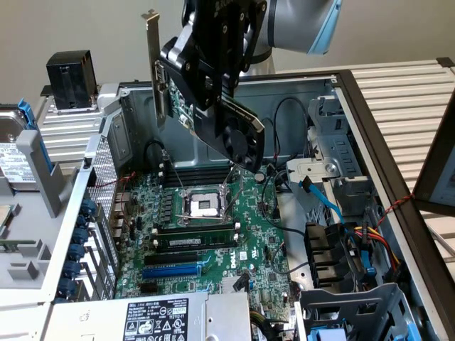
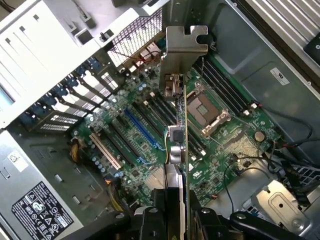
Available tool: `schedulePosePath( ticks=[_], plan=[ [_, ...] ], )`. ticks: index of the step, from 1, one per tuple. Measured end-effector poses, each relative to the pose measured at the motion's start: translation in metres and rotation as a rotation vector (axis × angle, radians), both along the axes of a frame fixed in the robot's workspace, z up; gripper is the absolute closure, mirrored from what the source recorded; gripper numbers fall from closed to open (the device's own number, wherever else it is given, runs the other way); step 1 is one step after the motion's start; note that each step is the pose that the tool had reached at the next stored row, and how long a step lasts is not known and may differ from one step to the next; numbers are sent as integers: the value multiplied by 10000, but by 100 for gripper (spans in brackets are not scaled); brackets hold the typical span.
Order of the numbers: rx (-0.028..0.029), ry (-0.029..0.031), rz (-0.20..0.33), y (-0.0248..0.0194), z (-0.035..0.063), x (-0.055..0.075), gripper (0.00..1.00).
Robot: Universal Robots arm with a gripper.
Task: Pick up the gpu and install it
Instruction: 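Insert the gpu into the slot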
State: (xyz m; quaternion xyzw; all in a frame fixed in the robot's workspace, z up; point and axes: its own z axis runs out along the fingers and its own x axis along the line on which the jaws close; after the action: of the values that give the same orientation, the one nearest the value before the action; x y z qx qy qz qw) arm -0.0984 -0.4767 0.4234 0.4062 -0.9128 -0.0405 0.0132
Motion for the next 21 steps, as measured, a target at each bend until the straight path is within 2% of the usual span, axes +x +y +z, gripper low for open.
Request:
schedulePosePath(
  ticks=[5, 9, 12, 13, 16, 17, 21],
  plan=[
    [-3, -126, 909, 1, -7, 0, 72],
    [-8, -315, 1649, 1, -15, 1, 72],
    [6, -366, 2187, 1, -23, 1, 72],
    [40, -379, 2359, 1, -24, 0, 72],
    [209, -416, 2824, 1, -32, 0, 72],
    [244, -420, 3003, 1, -34, 0, 72],
    [261, -413, 3670, 3, -37, 0, 72]
  ],
)
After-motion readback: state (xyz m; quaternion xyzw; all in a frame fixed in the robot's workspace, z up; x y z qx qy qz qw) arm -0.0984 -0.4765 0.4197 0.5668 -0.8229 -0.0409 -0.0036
